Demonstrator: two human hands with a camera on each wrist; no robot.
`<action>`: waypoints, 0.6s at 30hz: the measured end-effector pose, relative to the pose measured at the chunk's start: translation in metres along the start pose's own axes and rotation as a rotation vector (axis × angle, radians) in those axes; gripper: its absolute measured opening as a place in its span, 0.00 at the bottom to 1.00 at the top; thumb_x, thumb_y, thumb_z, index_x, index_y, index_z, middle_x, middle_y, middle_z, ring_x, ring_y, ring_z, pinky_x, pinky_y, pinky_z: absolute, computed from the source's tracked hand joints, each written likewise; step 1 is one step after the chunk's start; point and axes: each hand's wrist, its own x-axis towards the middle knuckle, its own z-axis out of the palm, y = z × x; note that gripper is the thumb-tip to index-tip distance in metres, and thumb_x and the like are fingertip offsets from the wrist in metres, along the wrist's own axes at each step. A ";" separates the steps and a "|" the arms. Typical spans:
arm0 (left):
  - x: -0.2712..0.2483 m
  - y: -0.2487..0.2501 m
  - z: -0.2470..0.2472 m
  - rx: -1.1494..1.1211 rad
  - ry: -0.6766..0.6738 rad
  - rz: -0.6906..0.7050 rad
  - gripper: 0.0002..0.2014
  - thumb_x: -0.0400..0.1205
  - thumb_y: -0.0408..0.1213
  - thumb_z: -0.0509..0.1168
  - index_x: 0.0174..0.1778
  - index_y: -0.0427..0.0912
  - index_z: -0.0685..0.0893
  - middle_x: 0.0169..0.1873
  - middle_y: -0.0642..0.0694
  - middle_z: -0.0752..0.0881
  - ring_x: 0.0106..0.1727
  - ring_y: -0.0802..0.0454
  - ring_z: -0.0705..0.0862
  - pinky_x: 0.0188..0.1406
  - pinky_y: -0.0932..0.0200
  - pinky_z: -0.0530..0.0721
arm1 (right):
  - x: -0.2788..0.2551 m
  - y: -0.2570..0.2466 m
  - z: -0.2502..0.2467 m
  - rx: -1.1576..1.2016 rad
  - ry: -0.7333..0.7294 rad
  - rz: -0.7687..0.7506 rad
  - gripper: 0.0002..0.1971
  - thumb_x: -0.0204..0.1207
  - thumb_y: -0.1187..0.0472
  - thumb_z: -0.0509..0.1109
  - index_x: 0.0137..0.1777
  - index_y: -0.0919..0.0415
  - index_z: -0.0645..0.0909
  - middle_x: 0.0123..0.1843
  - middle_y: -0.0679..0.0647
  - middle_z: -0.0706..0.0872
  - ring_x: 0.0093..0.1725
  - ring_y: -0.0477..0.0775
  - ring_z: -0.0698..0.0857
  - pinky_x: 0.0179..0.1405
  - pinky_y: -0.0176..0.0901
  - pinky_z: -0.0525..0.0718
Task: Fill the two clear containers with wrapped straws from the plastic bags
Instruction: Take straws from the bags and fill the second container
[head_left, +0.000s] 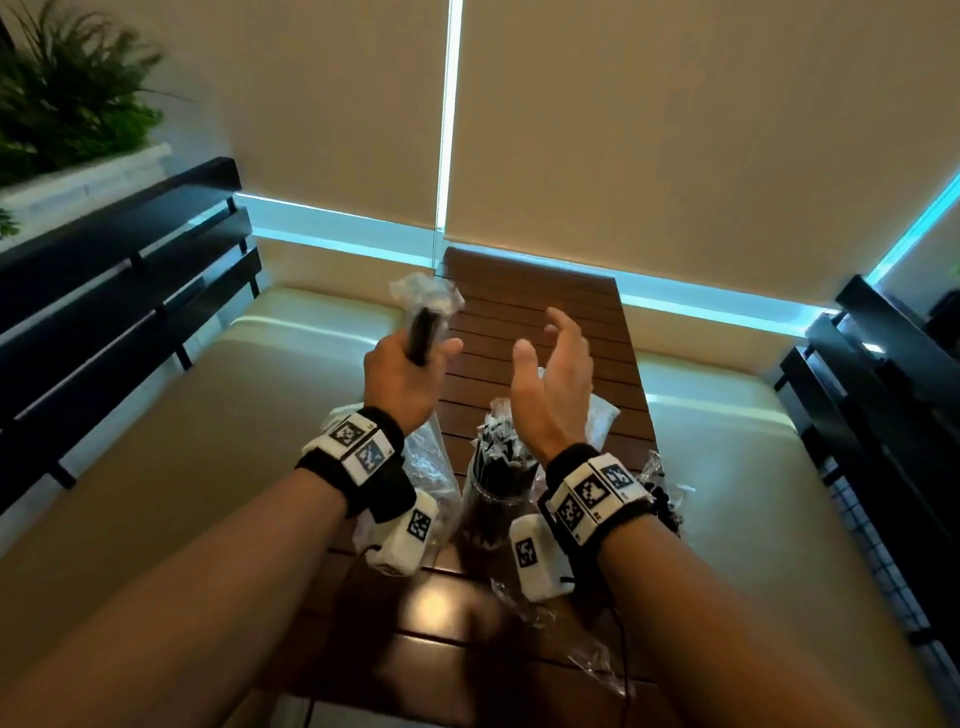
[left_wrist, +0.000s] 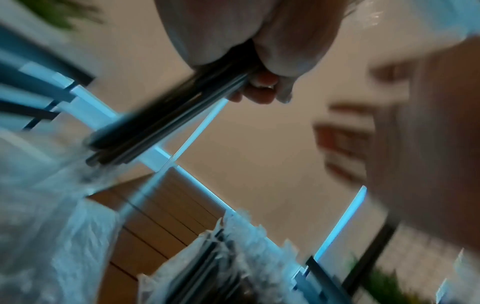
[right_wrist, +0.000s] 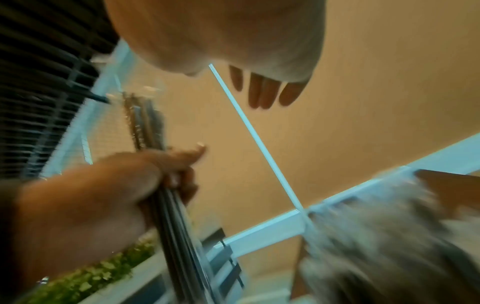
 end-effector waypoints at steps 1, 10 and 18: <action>0.003 -0.003 0.002 -0.088 0.022 -0.064 0.14 0.77 0.46 0.75 0.32 0.44 0.79 0.25 0.51 0.78 0.27 0.57 0.75 0.30 0.70 0.73 | -0.009 0.018 0.001 -0.058 0.005 0.084 0.35 0.72 0.48 0.65 0.81 0.52 0.63 0.75 0.52 0.72 0.73 0.52 0.71 0.74 0.61 0.72; 0.005 -0.016 0.042 -0.320 -0.027 -0.179 0.20 0.73 0.46 0.77 0.25 0.50 0.71 0.24 0.54 0.77 0.34 0.45 0.82 0.52 0.41 0.87 | -0.083 0.120 0.033 0.057 -0.358 0.523 0.77 0.42 0.29 0.86 0.84 0.41 0.37 0.86 0.51 0.59 0.83 0.54 0.63 0.80 0.59 0.68; -0.003 -0.022 0.066 -0.324 -0.088 -0.169 0.21 0.76 0.43 0.76 0.25 0.47 0.71 0.22 0.55 0.73 0.26 0.55 0.74 0.39 0.55 0.81 | -0.073 0.134 0.059 0.016 -0.287 0.461 0.50 0.45 0.36 0.86 0.65 0.43 0.63 0.62 0.46 0.81 0.61 0.52 0.84 0.59 0.58 0.86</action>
